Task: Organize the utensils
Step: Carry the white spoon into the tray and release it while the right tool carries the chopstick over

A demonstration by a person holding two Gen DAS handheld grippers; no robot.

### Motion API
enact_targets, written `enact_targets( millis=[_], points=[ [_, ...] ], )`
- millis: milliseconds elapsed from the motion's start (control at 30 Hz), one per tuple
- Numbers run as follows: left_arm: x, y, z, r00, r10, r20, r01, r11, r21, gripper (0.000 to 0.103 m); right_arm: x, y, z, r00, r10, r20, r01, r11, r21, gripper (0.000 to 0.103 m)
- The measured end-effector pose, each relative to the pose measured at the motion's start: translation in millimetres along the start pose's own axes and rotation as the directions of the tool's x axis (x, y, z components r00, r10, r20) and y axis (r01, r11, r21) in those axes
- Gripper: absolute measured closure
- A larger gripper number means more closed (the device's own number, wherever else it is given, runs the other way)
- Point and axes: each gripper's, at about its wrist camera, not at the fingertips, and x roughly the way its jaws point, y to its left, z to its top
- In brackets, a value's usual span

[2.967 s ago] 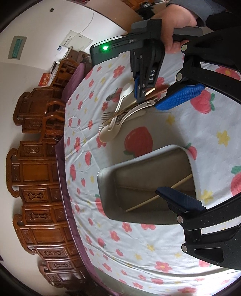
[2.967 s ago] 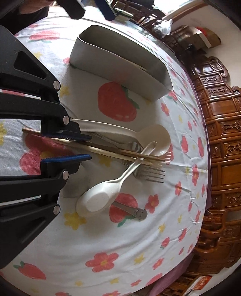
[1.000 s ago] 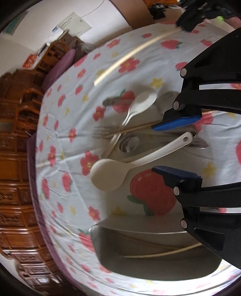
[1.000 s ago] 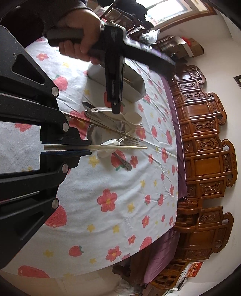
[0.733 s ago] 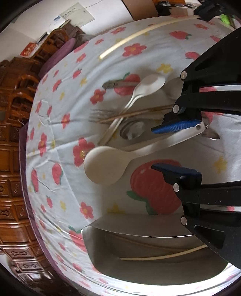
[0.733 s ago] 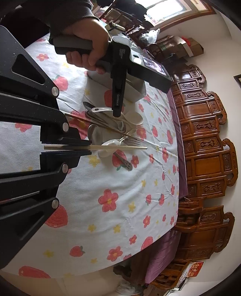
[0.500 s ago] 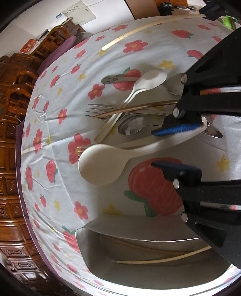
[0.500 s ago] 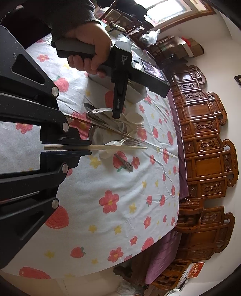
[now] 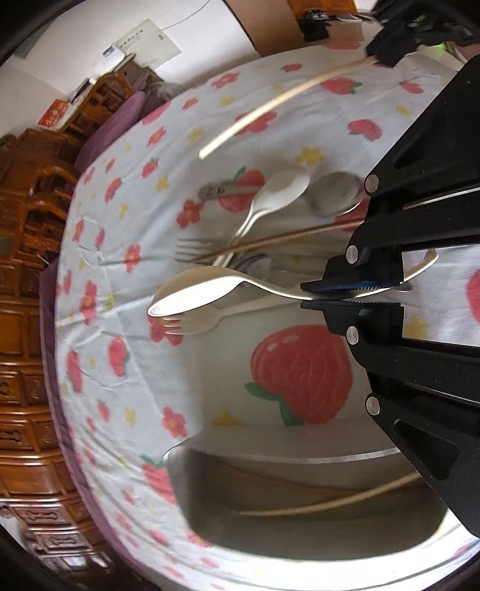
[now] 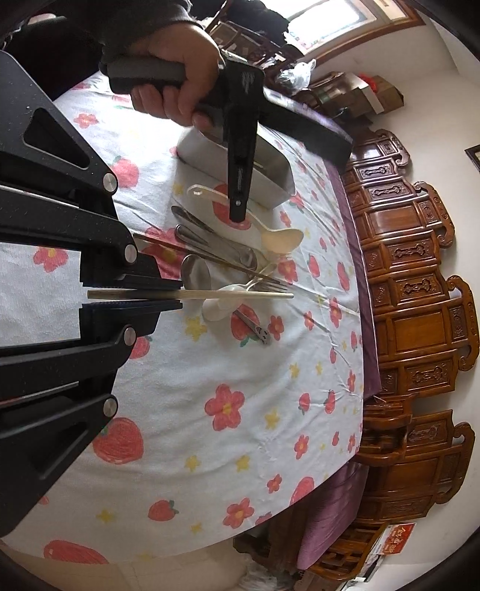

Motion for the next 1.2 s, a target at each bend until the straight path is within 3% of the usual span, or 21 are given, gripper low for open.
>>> enact_targets(
  millis=[233,567,800,1200],
  points=[
    [-47,2,-8,0.998,-0.013,0.064,0.010,0.999,0.040,0.100,-11,11,13,1.000,0.001,0.020,-0.001,1.000,0.010,0.097],
    [-90,43,-13,0.993,-0.002,0.117,-0.005,0.998,0.062,0.100,-19,51,48,0.999,0.022,0.049,-0.021,1.000,-0.005,0.097],
    [-103,82,-17,0.990,0.030,0.136,-0.037,0.998,0.053,0.100,-5,92,70,0.998,0.057,0.036,-0.057,0.998,-0.024,0.097],
    [-96,137,-22,0.992,0.031,0.122,-0.033,0.999,0.016,0.100,33,156,90,0.995,0.097,0.000,-0.096,0.991,-0.091,0.097]
  ],
)
